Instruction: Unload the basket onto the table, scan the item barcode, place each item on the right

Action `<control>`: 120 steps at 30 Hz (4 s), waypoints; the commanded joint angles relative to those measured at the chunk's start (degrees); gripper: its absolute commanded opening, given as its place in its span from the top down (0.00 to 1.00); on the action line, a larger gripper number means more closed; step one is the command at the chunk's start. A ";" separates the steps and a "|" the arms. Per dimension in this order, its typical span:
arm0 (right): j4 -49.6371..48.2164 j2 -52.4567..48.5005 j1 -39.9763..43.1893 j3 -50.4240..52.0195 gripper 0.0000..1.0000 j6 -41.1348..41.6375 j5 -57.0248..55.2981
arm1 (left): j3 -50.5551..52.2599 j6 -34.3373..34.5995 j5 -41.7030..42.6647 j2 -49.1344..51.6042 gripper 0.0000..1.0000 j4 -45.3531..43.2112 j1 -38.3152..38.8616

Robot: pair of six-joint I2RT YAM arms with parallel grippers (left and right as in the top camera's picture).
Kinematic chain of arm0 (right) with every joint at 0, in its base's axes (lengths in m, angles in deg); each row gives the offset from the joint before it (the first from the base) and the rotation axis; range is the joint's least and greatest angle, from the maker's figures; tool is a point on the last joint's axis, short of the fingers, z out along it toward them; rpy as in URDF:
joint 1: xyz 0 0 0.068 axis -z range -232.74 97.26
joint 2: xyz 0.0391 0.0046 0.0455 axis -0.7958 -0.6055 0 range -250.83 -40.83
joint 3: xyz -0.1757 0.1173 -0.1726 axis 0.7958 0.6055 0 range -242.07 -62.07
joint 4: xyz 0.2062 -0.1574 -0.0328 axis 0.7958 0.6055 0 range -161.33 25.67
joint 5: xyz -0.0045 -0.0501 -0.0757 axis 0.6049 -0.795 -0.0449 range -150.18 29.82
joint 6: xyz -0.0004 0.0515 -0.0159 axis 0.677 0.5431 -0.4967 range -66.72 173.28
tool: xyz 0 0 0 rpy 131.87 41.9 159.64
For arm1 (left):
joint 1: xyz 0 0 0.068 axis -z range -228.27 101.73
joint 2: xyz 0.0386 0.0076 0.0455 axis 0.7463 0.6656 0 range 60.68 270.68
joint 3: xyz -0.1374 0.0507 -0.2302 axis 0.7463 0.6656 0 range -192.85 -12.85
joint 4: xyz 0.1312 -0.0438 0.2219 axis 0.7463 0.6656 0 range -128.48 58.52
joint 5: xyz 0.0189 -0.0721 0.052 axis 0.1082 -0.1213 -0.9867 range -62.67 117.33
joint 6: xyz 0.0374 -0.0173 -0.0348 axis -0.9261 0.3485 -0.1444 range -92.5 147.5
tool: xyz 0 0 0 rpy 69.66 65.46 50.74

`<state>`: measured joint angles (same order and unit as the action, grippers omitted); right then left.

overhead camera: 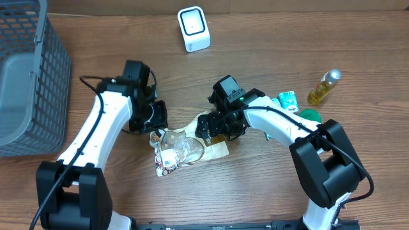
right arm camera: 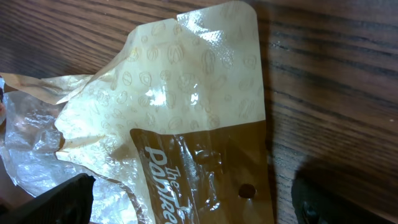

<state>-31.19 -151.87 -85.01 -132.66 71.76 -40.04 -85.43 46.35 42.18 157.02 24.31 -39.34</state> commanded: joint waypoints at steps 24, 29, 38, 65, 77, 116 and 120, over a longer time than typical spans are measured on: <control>1.20 -0.50 0.09 0.87 0.00 1.22 2.08 | 14.36 -2.54 -5.42 0.09 0.69 -10.01 0.11; 1.16 -0.50 0.09 0.87 0.00 1.22 2.05 | 14.36 -2.38 -5.38 0.09 0.69 -10.62 0.11; 1.16 -0.50 0.09 0.87 0.00 1.22 2.05 | 14.36 -2.10 -5.40 0.09 0.68 -10.60 0.11; 3.56 4.22 1.97 -0.37 0.00 -0.15 2.38 | 14.36 -2.12 -5.38 0.09 0.66 -10.19 0.11; 1.18 4.22 1.97 3.89 0.00 -0.48 0.11 | 14.36 -2.12 -5.38 0.09 0.65 -10.58 0.11; -2.58 4.20 1.97 7.65 0.00 2.84 0.55 | 14.36 -2.10 -5.35 0.09 0.63 -10.38 0.11; -2.56 4.20 1.97 7.65 0.00 3.02 0.55 | 14.36 -2.10 -5.38 0.09 0.63 -10.38 0.11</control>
<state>-34.21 -147.81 -83.06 -126.76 74.25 -39.34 -71.48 44.49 37.33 157.08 13.81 -39.34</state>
